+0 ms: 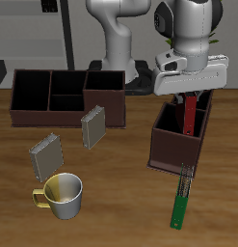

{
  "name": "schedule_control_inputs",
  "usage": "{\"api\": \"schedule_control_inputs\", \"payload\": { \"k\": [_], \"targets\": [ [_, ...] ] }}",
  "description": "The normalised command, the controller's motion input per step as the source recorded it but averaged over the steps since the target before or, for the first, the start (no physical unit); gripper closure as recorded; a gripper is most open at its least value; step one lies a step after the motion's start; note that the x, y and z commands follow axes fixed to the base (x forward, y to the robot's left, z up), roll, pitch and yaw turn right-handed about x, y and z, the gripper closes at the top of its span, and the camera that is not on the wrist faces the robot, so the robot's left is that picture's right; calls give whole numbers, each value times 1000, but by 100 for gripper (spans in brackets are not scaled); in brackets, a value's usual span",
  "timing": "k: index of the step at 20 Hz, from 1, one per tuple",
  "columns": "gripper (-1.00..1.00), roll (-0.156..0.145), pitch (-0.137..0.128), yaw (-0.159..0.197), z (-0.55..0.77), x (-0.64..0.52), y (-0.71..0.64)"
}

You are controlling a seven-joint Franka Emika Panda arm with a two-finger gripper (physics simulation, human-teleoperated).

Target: Place the red book into the left desk caddy's right compartment

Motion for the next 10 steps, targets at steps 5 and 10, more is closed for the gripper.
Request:
{"api": "schedule_control_inputs", "payload": {
  "k": [5,10],
  "targets": [
    [100,0,25,-4,-202,40,7],
    [100,-2,41,-3,-296,77,-11]
  ]
}}
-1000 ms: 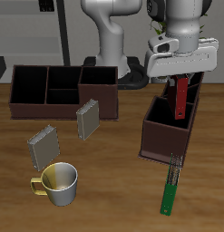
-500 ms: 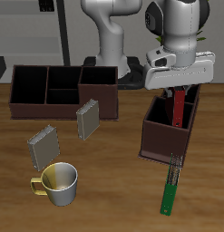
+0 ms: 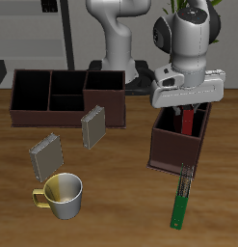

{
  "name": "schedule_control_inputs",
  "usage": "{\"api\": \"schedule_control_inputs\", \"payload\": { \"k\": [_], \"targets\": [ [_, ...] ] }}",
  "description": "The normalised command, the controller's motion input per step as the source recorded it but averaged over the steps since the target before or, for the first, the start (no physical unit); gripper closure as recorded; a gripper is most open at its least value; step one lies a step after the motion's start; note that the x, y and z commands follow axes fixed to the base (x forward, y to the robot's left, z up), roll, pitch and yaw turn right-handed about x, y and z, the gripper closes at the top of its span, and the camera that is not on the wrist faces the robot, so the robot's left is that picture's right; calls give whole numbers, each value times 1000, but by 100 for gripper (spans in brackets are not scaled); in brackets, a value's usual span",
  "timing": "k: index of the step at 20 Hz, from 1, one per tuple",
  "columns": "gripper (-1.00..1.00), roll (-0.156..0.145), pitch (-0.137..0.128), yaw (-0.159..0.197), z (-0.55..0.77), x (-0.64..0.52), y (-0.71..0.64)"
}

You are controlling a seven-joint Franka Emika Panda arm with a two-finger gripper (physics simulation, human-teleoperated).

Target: Place the red book into the left desk caddy's right compartment

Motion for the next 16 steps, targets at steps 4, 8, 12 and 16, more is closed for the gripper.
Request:
{"api": "schedule_control_inputs", "payload": {
  "k": [4,8,12,16],
  "targets": [
    [100,14,37,-4,-276,53,29],
    [100,9,28,-29,-214,44,-30],
    [100,-9,26,8,-190,26,4],
    [-100,-17,43,-46,-119,39,-28]
  ]
}}
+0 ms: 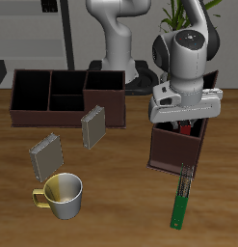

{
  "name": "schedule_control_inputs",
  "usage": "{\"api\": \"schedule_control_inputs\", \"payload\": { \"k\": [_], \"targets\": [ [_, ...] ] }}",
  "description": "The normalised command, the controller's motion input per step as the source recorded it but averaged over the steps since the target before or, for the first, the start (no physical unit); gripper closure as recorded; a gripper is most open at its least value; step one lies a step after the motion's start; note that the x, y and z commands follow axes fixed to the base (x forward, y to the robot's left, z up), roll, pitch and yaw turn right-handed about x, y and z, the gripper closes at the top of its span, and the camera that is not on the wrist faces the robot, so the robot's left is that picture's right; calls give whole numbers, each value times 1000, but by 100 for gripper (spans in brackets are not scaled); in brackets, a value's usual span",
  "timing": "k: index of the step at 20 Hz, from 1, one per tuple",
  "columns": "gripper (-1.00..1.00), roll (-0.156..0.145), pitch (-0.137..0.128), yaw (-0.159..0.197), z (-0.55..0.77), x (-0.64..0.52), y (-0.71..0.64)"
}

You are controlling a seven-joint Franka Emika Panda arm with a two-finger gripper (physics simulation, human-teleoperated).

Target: Place the red book into the left desk caddy's right compartment

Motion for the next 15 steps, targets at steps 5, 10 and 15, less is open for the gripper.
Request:
{"api": "schedule_control_inputs", "payload": {
  "k": [5,10,15],
  "targets": [
    [-100,7,2,-10,35,-25,29],
    [-100,20,-5,4,73,-28,101],
    [-100,31,2,-5,16,-40,108]
  ]
}}
